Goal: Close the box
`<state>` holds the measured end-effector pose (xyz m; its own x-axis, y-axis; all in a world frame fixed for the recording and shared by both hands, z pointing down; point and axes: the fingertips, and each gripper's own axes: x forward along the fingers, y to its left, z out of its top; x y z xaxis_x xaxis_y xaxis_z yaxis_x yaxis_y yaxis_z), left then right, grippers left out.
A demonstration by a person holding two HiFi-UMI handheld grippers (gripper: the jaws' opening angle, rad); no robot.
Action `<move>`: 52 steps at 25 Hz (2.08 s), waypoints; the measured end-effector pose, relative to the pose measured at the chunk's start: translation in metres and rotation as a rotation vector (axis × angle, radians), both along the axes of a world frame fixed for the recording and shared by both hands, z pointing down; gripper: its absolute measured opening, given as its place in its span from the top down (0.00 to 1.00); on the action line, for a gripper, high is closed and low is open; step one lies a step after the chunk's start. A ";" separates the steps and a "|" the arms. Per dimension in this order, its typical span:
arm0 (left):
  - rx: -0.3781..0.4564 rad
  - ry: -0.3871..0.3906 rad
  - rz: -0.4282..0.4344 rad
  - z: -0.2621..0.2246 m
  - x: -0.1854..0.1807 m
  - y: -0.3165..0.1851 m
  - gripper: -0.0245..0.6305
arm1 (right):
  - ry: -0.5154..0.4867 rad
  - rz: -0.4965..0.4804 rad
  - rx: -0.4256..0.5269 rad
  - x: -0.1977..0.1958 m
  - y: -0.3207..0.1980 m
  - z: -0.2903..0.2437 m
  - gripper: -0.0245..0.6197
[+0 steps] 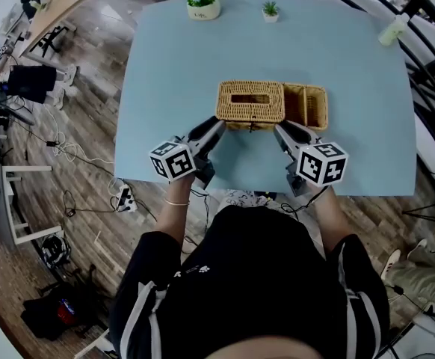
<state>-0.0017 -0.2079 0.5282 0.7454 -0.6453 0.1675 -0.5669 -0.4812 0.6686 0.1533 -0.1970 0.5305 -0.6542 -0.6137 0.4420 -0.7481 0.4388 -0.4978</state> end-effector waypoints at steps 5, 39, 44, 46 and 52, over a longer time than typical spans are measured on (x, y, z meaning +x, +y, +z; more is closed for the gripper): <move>-0.012 -0.004 0.001 0.004 0.000 0.000 0.80 | 0.006 0.005 -0.016 -0.001 0.002 0.005 0.83; -0.028 -0.021 -0.103 0.009 -0.007 0.020 0.80 | 0.037 0.043 0.028 0.010 0.017 -0.001 0.84; 0.024 -0.032 -0.137 -0.008 -0.006 0.022 0.86 | 0.071 0.052 0.089 0.015 0.021 -0.015 0.86; 0.045 -0.024 -0.143 -0.017 -0.004 0.024 0.88 | 0.082 0.057 0.113 0.018 0.023 -0.022 0.89; 0.122 -0.075 -0.113 -0.041 0.010 0.031 0.92 | 0.096 0.062 0.176 0.023 0.029 -0.041 0.96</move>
<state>0.0081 -0.1774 0.4872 0.6554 -0.7431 0.1354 -0.6680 -0.4865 0.5632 0.1766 -0.1682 0.4898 -0.5724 -0.7249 0.3832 -0.8169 0.4639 -0.3427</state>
